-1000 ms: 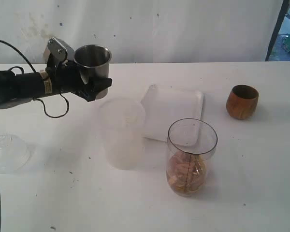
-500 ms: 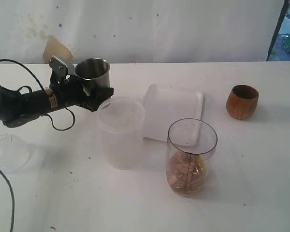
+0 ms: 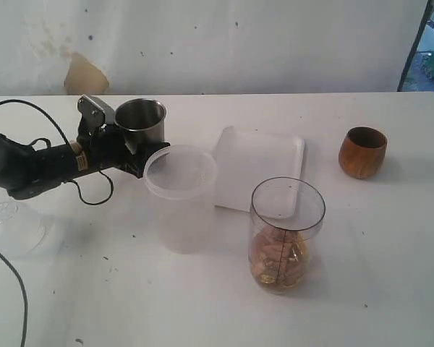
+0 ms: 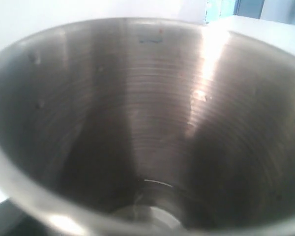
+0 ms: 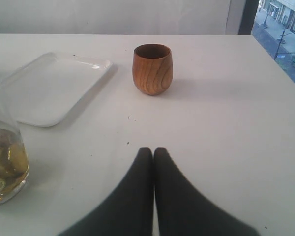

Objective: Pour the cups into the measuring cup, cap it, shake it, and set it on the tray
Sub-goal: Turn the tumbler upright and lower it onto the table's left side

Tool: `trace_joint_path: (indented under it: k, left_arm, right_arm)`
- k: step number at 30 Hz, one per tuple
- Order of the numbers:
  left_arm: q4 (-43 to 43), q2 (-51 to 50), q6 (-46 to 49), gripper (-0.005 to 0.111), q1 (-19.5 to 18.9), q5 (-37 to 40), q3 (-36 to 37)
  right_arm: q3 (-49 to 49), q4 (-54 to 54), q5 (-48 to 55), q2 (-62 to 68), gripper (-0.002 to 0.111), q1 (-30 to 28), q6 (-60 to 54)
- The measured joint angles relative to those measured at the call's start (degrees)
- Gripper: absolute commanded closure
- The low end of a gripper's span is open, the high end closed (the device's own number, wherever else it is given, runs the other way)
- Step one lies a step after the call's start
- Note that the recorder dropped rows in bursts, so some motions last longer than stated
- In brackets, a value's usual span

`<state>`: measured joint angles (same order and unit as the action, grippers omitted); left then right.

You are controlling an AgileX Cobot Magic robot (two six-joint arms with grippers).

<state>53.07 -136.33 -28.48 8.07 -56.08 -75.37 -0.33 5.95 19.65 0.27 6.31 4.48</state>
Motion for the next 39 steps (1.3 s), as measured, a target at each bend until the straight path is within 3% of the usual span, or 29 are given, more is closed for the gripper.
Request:
trace_joint_path:
  k: [4,6,8,9,11,22,28,39]
  left_arm:
    - [0.00,0.00,0.00,0.105,0.00,0.12,0.00]
    - [-0.49,0.00,0.00,0.088,0.00,1.22,0.00]
    - [-0.84,0.00,0.00,0.062,0.00,1.53,0.00]
    - [-0.96,0.00,0.00,0.033,0.00,1.57,0.00]
    - [-1.09,0.00,0.00,0.001,0.00,1.81,0.00]
    - [-1.19,0.00,0.29,0.002,0.00,5.17,0.00]
    - [-1.05,2.62,-1.85,0.002,0.00,10.76,0.00]
    - [5.58,4.45,-7.00,0.002,0.00,14.72,0.00]
  right_arm:
    - [0.00,0.00,0.00,0.00,0.108,0.00,0.00]
    - [0.00,0.00,0.00,0.00,0.108,0.00,0.00]
    - [0.00,0.00,0.00,0.00,0.108,0.00,0.00]
    - [0.00,0.00,0.00,0.00,0.108,0.00,0.00]
    - [0.00,0.00,0.00,0.00,0.108,0.00,0.00]
    - [0.00,0.00,0.00,0.00,0.108,0.00,0.00]
    - [0.00,0.00,0.00,0.00,0.108,0.00,0.00]
    - [0.00,0.00,0.00,0.00,0.108,0.00,0.00]
